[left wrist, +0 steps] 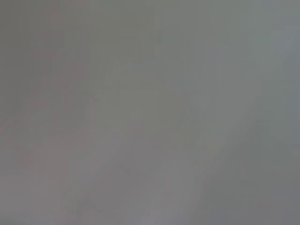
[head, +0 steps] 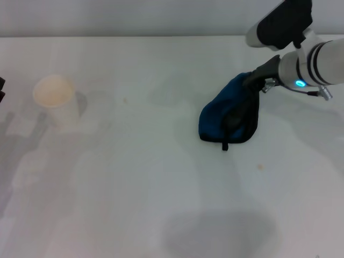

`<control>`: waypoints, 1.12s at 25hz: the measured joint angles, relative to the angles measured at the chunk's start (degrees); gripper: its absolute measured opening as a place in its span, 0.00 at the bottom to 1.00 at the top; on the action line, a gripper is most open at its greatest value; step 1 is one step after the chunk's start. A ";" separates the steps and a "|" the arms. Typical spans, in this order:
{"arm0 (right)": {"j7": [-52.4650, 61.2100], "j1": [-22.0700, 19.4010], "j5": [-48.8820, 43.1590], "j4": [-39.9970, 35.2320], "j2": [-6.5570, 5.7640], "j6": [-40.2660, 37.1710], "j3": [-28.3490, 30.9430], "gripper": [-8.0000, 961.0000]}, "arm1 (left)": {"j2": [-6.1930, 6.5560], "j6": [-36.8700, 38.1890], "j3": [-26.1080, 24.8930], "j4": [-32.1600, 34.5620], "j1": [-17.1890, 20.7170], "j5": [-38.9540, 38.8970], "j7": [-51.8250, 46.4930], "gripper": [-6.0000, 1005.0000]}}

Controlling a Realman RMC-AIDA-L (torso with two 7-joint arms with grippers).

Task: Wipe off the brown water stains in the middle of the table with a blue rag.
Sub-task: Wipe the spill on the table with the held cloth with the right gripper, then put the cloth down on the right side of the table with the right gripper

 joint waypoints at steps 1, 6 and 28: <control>0.01 -0.03 -0.09 0.00 -0.09 0.30 0.23 0.05 | 0.00 0.00 0.00 0.00 0.03 0.00 0.00 0.89; 0.03 -0.42 -0.13 -0.07 -0.45 0.88 0.97 0.05 | -0.02 0.03 0.00 0.00 0.21 0.08 0.00 0.89; 0.00 -2.76 3.39 -8.56 0.17 -12.33 -2.82 0.08 | -0.09 0.62 0.00 0.00 0.43 0.36 0.00 0.89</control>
